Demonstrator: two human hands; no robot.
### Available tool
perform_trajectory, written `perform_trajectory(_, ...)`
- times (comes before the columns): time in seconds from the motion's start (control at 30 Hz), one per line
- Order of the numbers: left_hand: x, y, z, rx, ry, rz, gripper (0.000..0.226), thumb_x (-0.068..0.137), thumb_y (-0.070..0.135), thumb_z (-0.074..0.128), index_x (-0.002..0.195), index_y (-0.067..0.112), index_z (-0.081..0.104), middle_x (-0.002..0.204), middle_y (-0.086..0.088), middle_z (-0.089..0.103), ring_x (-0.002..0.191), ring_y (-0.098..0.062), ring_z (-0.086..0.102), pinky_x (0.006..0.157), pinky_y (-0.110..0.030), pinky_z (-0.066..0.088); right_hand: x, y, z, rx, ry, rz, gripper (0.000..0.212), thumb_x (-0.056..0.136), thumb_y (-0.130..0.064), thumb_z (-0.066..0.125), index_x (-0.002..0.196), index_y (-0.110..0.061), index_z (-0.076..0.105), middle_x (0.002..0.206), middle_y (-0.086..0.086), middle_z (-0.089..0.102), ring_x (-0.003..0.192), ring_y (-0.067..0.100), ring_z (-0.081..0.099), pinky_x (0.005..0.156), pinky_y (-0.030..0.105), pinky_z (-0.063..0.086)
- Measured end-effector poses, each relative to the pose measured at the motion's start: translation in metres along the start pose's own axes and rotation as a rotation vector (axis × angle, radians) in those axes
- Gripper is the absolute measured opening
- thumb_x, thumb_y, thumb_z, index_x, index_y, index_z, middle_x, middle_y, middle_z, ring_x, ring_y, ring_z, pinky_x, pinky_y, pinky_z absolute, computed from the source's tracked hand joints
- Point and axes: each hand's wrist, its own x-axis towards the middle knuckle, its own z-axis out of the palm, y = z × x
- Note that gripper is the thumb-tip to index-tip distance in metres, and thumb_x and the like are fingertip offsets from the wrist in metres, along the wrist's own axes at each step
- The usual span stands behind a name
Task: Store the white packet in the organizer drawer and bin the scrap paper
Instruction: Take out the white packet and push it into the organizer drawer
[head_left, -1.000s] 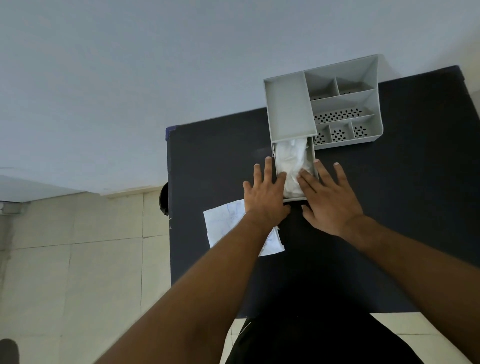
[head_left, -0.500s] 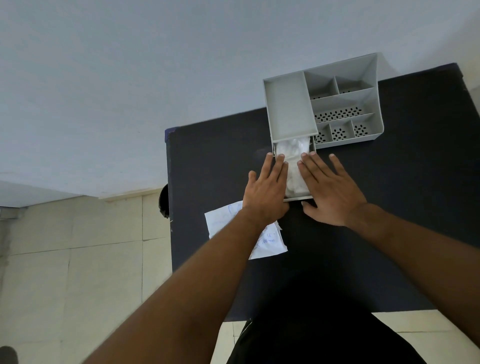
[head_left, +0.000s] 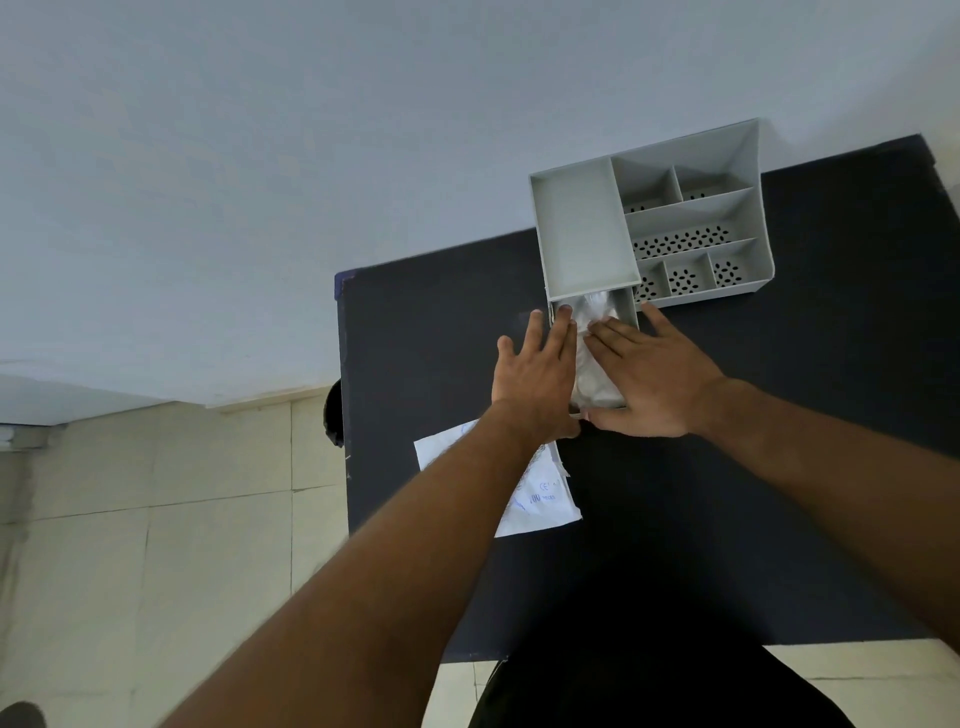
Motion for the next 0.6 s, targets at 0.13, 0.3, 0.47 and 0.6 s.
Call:
perform_trajectory(0.13,0.0,-0.004,0.001,0.013,0.01,0.001,0.134,0.071,0.066,0.075,0.16,0.01,-0.008,0.168,-0.009,-0.015,0.154,-0.036,-0.002,0.115,-0.06,0.024,-0.005,0.006,0.003,-0.024,0.084,0.047,0.088,0.091,-0.065,0.016,0.153,-0.005,0.034,0.163,0.016,0.027,0.153,0.026,0.02,0.123,0.056,0.008)
perform_trajectory(0.3,0.004,0.0,-0.003,0.033,-0.018,0.0,0.134,0.07,0.067,0.076,0.16,0.01,-0.006,0.168,-0.011,-0.009,0.153,-0.037,0.007,0.115,-0.059,0.026,0.0,0.006,0.009,-0.068,0.079,0.138,0.087,0.095,-0.061,0.01,0.151,-0.001,0.036,0.16,0.02,0.033,0.153,0.031,0.019,0.122,0.057,0.01)
perform_trajectory(0.47,0.008,0.004,-0.012,0.08,-0.046,-0.005,0.136,0.065,0.065,0.081,0.16,0.008,0.003,0.168,-0.013,0.0,0.14,-0.036,0.034,0.11,-0.057,0.034,0.01,0.0,0.008,-0.123,0.059,0.189,0.09,0.092,-0.063,0.007,0.15,-0.002,0.037,0.156,0.019,0.04,0.152,0.032,0.02,0.122,0.057,0.006)
perform_trajectory(0.6,0.012,0.006,-0.018,0.113,-0.08,-0.004,0.138,0.064,0.065,0.083,0.16,0.008,0.002,0.168,-0.013,0.001,0.138,-0.037,0.041,0.111,-0.058,0.031,0.017,-0.005,0.008,-0.137,0.062,0.213,0.091,0.089,-0.061,0.002,0.151,-0.003,0.036,0.156,0.018,0.041,0.151,0.032,0.023,0.122,0.056,0.007)
